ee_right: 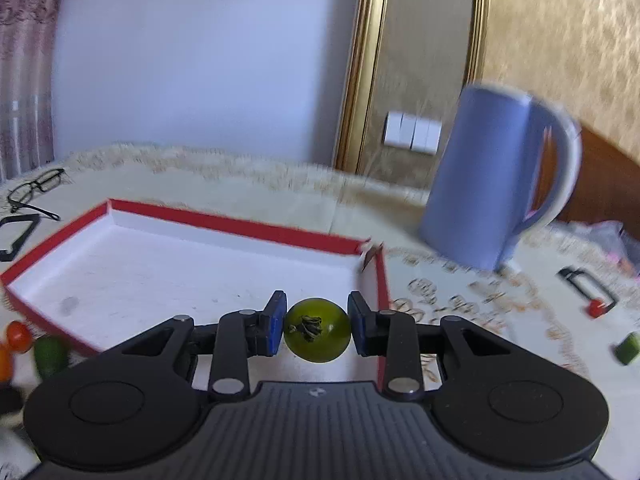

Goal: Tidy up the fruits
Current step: 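Lower the green tomato into the red tray and open the right tool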

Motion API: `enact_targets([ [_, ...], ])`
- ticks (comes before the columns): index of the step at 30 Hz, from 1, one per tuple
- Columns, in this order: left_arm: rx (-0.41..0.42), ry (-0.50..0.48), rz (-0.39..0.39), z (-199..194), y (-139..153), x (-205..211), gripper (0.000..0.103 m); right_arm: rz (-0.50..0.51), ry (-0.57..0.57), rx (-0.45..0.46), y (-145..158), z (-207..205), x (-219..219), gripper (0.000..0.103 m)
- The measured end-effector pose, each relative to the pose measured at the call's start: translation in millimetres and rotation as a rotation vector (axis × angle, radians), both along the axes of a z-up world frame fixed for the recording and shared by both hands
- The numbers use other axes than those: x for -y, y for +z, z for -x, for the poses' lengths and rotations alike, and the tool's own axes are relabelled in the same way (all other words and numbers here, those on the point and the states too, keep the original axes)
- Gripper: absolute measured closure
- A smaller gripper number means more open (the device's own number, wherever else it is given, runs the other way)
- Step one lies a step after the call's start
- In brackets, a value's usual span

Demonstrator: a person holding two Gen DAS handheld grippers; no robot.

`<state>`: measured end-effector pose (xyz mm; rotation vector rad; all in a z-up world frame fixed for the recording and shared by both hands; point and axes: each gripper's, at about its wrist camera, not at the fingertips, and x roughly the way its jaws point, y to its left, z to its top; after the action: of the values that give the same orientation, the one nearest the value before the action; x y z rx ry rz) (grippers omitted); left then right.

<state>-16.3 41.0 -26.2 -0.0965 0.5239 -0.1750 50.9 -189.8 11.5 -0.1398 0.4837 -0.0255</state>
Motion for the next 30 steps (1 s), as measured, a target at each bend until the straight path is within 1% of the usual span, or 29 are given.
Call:
enact_targets([
  [4, 0.001, 0.001, 0.011, 0, -1, -2, 0.0, -0.013, 0.002, -0.069, -14, -30, 7, 0.07],
  [7, 0.001, -0.004, 0.012, -1, -2, -1, 0.0, -0.025, 0.013, -0.114, -24, -39, 6, 0.069],
  [9, 0.001, -0.005, 0.014, -1, -2, -1, 0.0, -0.004, 0.015, -0.122, -28, -41, 4, 0.069],
  [10, 0.002, -0.007, 0.014, 0, -3, -1, 0.0, -0.019, 0.016, -0.125, -29, -42, 6, 0.067],
  [12, 0.001, -0.006, 0.016, -1, -2, -2, 0.0, -0.052, 0.036, -0.133, -29, -42, 10, 0.056],
  [13, 0.0, -0.006, 0.019, -1, -2, -2, 0.0, -0.061, 0.034, -0.134, -28, -41, 12, 0.046],
  [14, 0.0, -0.007, 0.025, -1, -2, -3, 0.0, -0.067, 0.026, -0.125, -26, -38, 14, 0.038],
  [16, 0.007, 0.007, 0.03, 2, -1, -6, 0.0, -0.09, 0.017, -0.071, -19, -24, 21, 0.035],
  [18, 0.006, 0.025, 0.033, 6, 0, -10, 0.0, -0.124, -0.001, 0.005, -9, -8, 30, 0.032],
  [20, 0.008, 0.048, 0.033, 11, 1, -15, 0.0, -0.155, -0.031, 0.064, -2, 6, 41, 0.022],
  [22, 0.017, 0.07, 0.003, 16, 1, -18, 0.0, -0.191, -0.069, 0.116, 3, 18, 53, 0.021],
  [24, 0.017, 0.094, -0.014, 19, 2, -19, 0.0, -0.216, -0.102, 0.139, 6, 25, 64, 0.021],
  [27, 0.005, 0.105, -0.017, 20, 3, -21, 0.0, -0.198, -0.158, 0.129, 5, 28, 71, 0.021],
  [30, 0.005, 0.103, -0.036, 19, 4, -17, 0.0, -0.182, -0.205, 0.113, 2, 33, 78, 0.021],
])
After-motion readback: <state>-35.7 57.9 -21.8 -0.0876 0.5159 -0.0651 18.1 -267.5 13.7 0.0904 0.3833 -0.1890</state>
